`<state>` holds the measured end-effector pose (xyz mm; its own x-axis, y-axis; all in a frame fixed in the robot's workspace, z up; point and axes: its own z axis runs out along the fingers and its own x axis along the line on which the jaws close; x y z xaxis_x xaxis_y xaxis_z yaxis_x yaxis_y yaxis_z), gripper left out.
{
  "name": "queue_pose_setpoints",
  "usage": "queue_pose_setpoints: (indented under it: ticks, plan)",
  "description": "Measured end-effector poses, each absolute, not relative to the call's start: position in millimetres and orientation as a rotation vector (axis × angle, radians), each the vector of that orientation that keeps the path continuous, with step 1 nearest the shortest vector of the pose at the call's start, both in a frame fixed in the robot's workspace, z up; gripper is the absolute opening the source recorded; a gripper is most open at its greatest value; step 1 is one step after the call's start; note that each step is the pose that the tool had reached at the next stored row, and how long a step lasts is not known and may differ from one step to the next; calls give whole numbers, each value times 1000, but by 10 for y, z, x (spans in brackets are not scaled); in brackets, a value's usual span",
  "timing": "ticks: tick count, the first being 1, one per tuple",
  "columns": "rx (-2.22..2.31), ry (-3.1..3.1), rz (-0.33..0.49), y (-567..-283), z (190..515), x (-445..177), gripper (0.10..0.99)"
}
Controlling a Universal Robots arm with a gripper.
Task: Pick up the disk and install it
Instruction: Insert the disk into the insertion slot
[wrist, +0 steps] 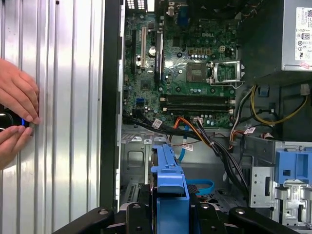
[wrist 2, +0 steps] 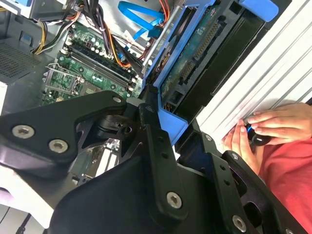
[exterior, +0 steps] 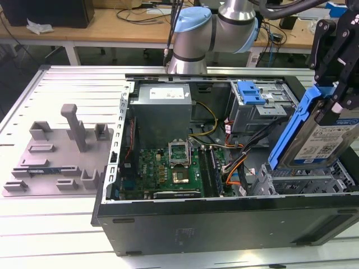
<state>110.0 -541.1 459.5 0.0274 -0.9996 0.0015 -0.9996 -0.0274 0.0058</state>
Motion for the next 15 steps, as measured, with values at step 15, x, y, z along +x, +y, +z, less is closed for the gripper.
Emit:
queue_pose_setpoints:
  ticks: [15]
  plan:
    - [2250, -2189, -9, -5426, 4522, 1104, 369]
